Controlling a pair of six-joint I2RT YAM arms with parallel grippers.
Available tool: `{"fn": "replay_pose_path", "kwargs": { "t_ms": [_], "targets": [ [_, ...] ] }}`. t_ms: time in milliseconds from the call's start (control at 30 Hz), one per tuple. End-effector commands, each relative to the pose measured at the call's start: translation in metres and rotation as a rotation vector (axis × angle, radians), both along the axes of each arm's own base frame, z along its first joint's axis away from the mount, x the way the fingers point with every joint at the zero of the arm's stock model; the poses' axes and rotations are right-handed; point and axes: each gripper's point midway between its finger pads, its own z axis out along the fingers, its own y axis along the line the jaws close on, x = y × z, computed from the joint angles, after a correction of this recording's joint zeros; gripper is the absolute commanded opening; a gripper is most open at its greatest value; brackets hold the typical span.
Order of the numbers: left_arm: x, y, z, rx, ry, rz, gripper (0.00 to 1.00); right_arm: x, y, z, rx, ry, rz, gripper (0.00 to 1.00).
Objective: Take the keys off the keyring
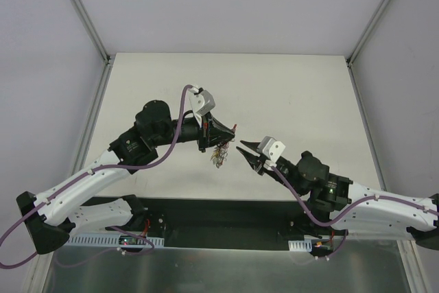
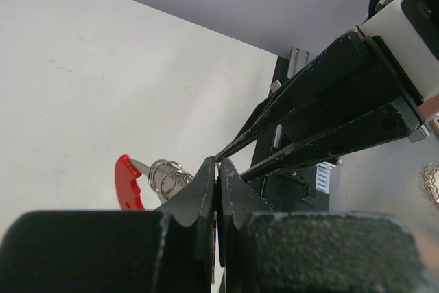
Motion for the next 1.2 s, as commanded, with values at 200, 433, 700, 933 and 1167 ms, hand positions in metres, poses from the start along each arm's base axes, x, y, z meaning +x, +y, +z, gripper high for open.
{"fn": "replay_pose_path", "kwargs": {
  "t_ms": [200,433,700,933,1167],
  "targets": [
    [-0.008,-0.003,0.031,-0.104,-0.06,-0.058,0.0,-0.004,0.004,0.052,0.14,-0.04,0.031,0.27],
    [-0.011,-0.005,0.033,-0.109,-0.062,-0.079,0.0,-0.001,0.008,0.056,0.132,-0.055,0.022,0.28],
    [-0.015,-0.005,0.036,-0.122,-0.069,-0.101,0.0,-0.001,0.02,0.056,0.124,-0.048,0.037,0.27],
    [-0.017,-0.003,0.039,-0.129,-0.077,-0.105,0.0,0.003,0.02,0.059,0.144,-0.039,0.014,0.03],
    [-0.016,0.003,0.033,-0.112,-0.085,-0.086,0.0,0.013,0.013,0.059,0.227,-0.019,-0.058,0.01]
  ]
}}
